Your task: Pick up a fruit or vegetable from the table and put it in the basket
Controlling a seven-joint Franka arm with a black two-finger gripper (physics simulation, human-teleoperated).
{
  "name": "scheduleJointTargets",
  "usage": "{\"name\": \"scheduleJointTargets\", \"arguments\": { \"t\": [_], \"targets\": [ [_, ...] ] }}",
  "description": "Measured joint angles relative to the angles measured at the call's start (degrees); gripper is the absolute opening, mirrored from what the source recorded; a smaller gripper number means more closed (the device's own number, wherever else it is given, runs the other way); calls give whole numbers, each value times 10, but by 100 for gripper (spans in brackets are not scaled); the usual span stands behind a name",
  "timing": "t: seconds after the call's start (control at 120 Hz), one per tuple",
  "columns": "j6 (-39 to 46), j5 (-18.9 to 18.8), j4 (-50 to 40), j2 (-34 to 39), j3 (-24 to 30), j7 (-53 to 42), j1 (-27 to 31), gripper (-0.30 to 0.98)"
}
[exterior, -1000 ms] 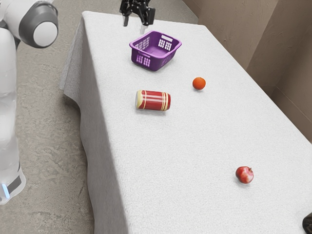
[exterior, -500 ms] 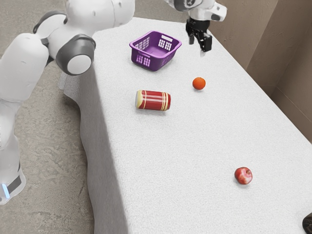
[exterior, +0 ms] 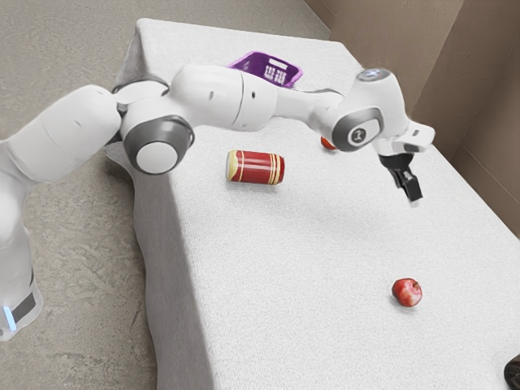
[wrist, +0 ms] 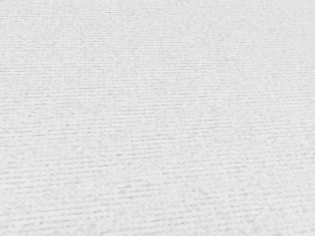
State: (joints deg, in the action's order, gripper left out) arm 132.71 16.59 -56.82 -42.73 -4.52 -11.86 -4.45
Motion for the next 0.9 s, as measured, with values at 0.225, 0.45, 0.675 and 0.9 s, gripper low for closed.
{"name": "scheduleJointTargets", "arguments": {
  "t": [0.225, 0.45, 0.675, 0.9],
  "targets": [
    [56, 11, 4, -34, 28, -16, -14, 62],
    [10, -1, 7, -9, -39, -26, -89, 62],
    [-92, -3, 6, 15, -106, -34, -196, 63],
    [-142, 22, -11, 2, -103, -40, -205, 63]
  ]
}}
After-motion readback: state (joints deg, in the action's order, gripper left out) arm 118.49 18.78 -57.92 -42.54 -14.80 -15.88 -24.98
